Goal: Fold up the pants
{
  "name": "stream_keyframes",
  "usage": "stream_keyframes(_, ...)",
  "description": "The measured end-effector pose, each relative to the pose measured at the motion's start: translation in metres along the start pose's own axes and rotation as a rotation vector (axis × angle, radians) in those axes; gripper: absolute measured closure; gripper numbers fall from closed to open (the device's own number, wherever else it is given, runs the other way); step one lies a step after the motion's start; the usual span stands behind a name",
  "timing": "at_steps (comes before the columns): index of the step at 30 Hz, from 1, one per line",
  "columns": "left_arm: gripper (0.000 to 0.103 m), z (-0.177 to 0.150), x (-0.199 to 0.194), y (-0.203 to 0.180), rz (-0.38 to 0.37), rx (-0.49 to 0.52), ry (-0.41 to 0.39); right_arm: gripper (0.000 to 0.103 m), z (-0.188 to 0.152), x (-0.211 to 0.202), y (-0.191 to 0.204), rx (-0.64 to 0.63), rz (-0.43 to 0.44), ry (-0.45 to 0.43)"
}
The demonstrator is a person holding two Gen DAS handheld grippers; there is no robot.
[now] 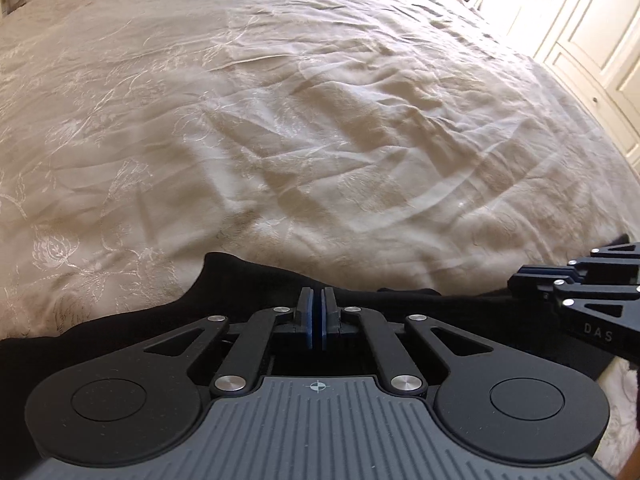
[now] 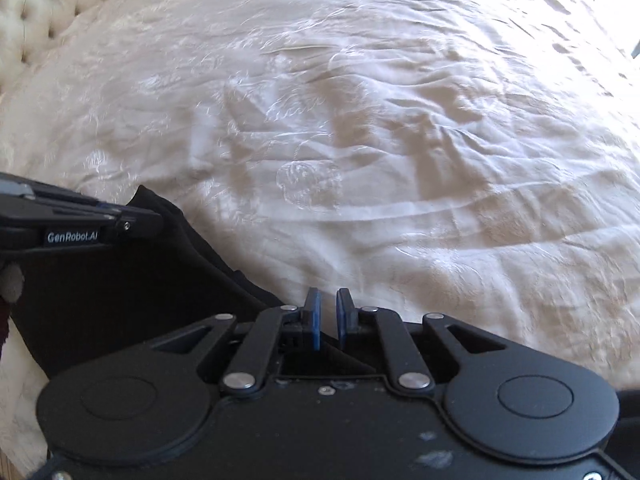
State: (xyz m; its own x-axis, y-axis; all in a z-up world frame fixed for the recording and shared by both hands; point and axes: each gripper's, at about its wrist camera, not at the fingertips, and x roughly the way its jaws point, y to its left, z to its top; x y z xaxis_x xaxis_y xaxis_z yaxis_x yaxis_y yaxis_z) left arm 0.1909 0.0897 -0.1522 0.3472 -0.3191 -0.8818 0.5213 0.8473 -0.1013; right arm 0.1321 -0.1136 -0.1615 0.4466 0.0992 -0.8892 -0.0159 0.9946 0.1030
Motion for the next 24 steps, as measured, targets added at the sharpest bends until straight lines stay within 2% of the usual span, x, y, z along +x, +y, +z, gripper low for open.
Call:
stream_keyframes(2, 0.099, -0.005, 0.007, -0.008, -0.001, 0.043, 0.019, 0.092, -0.014, -0.015, -0.013, 0.021, -0.028, 0.003)
stream_keyframes(5, 0.099, -0.011, 0.023, -0.006, 0.059, 0.035, 0.056, 0.085, -0.038, -0.033, -0.035, 0.023, -0.078, 0.023)
stream_keyframes(6, 0.098, -0.014, 0.03, 0.001, 0.081, -0.004, 0.075, 0.083, -0.046, -0.038, -0.042, 0.006, -0.092, 0.032)
stream_keyframes(9, 0.099, -0.015, 0.039, 0.023, 0.084, -0.139, 0.09, 0.078, -0.057, -0.046, -0.06, -0.058, -0.107, 0.066)
stream_keyframes(12, 0.099, -0.014, 0.04, 0.028, 0.099, -0.198, 0.091, 0.073, -0.057, -0.048, -0.063, -0.184, -0.066, 0.065)
stream_keyframes(19, 0.1, -0.014, 0.038, 0.018, 0.217, -0.208, 0.088, 0.071, -0.044, -0.018, -0.049, -0.54, 0.082, 0.094)
stream_keyframes(23, 0.1, -0.011, 0.039, 0.018, 0.245, -0.25, 0.093, 0.069, -0.037, -0.004, -0.049, -0.633, 0.165, 0.139)
stream_keyframes(24, 0.1, -0.011, 0.039, 0.017, 0.251, -0.251, 0.093, 0.074, -0.036, -0.003, -0.05, -0.649, 0.179, 0.149)
